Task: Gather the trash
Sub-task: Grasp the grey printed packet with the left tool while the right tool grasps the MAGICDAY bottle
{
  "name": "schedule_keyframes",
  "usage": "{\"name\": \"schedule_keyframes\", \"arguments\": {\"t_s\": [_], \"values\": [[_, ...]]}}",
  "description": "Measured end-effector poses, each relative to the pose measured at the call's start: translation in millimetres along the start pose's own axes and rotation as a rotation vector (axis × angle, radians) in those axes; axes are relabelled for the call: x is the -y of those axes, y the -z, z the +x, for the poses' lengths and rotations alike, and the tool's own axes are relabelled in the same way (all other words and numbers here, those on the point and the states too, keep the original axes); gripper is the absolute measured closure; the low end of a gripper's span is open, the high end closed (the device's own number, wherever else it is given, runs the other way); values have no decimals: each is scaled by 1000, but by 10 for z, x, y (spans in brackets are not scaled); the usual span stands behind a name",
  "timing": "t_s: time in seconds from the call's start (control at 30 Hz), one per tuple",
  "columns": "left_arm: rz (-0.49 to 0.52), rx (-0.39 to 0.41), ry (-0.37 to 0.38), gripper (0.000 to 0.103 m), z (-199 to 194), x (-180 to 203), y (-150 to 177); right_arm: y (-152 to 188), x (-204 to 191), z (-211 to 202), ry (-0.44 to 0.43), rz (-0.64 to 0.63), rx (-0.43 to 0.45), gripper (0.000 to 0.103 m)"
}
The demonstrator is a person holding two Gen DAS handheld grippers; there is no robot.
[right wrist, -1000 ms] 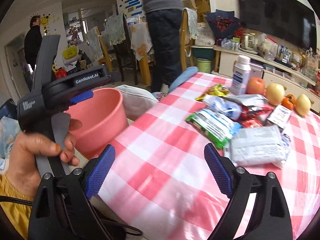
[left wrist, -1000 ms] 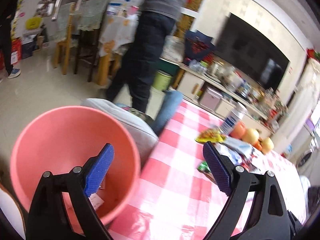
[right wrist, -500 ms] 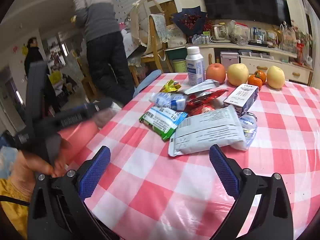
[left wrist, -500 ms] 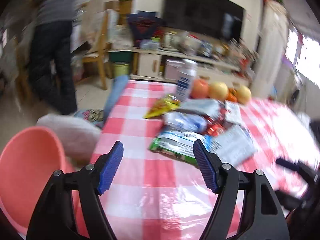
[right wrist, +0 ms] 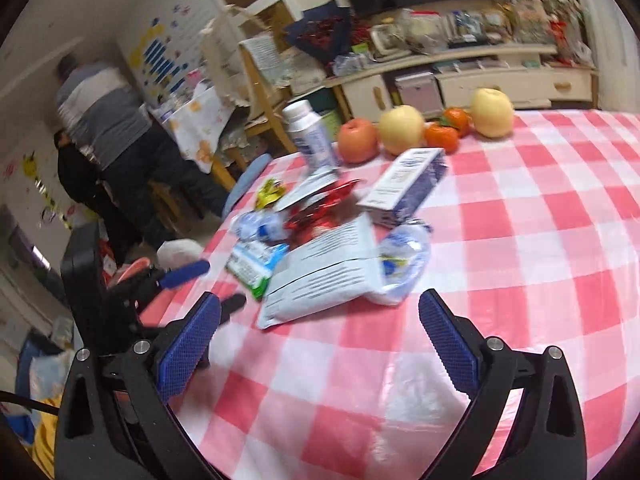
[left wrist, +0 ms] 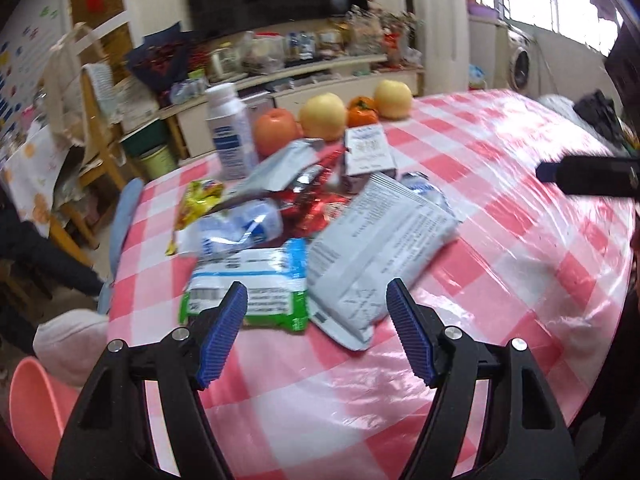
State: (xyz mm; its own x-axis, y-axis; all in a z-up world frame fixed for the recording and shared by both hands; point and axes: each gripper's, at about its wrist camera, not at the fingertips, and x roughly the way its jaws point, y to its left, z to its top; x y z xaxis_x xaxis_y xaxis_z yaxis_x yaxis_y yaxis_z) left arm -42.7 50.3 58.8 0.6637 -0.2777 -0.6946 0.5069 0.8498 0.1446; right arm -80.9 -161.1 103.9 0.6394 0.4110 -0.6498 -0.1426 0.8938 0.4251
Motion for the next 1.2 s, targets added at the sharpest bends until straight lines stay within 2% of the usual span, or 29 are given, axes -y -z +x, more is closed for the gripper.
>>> {"name": "schedule_keyframes", "arguments": {"t_s": [0.23, 0.3, 0.33, 0.43, 0.53, 0.7, 0.83, 0.9, 1.07, 1.13, 1.2], "values": [[99, -70, 63, 30, 384, 171, -177, -197, 424, 98, -7, 111, -20, 5], [109, -73, 115, 30, 448, 192, -235, -250, 483, 169, -1, 117, -29, 6], [106, -76, 139, 29, 485, 187, -268, -269, 512, 220, 0, 120, -40, 8], [130, -101, 174, 27, 604, 223, -340, -315, 603, 425, -25, 152, -91, 28], [124, -128, 233, 23, 719, 241, -404, -332, 634, 561, -36, 166, -120, 28], [118, -143, 253, 17, 822, 279, -433, -366, 683, 717, -17, 156, -147, 28], [109, -149, 241, 7, 890, 285, -456, -403, 739, 791, -3, 148, -152, 28], [72, -163, 257, 4, 940, 258, -456, -414, 742, 837, -10, 145, -159, 28], [48, -173, 247, 5, 963, 316, -443, -442, 662, 927, 19, 88, -160, 28], [38, -179, 250, 7, 956, 345, -434, -457, 662, 964, 27, 80, -159, 28], [37, -169, 230, 15, 916, 379, -419, -464, 681, 1005, 33, 79, -161, 28]]}}
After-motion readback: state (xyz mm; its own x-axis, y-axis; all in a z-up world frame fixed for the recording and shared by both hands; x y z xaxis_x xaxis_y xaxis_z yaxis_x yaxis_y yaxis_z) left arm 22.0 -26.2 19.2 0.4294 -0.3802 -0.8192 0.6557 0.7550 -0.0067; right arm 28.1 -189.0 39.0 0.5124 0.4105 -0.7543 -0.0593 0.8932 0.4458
